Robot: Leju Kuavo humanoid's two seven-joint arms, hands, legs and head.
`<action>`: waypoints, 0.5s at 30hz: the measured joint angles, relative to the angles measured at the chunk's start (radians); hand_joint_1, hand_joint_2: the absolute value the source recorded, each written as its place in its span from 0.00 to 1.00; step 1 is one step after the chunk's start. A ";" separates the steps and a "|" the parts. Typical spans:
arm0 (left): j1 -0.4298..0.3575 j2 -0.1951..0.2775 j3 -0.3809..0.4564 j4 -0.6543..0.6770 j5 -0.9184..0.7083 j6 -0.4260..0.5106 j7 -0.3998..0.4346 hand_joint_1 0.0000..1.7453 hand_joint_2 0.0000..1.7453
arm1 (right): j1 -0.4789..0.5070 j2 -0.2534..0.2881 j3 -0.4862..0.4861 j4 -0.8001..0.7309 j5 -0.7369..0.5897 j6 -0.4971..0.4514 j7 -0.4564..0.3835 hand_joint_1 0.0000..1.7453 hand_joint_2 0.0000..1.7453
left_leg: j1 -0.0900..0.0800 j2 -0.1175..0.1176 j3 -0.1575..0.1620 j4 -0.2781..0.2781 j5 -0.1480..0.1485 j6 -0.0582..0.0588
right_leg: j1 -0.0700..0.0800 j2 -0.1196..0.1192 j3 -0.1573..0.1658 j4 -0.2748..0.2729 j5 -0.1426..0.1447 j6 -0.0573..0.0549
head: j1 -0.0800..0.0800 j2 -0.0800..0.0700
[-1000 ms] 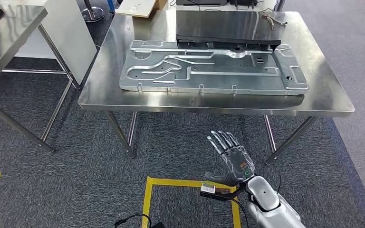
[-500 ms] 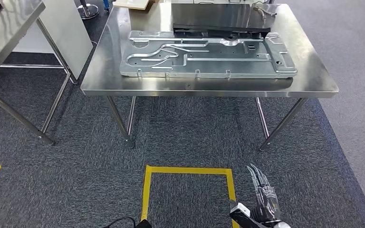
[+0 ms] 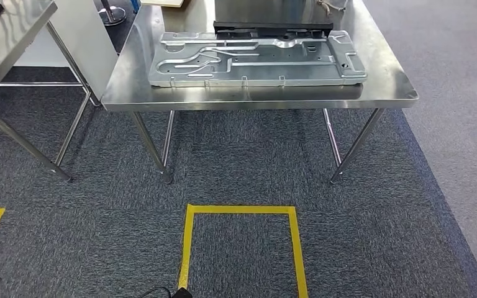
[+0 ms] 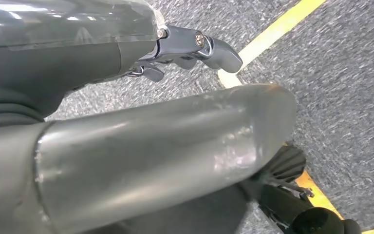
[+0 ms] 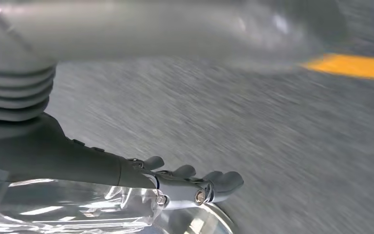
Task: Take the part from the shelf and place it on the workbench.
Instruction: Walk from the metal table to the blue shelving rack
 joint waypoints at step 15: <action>0.004 0.001 0.001 -0.001 -0.006 -0.009 0.005 0.00 0.00 | -0.012 0.031 -0.027 0.078 0.066 0.082 0.074 0.00 0.00 | 0.008 -0.037 -0.028 -0.080 0.025 0.023 | -0.024 0.032 0.003 0.123 -0.102 0.051 | 0.000 0.000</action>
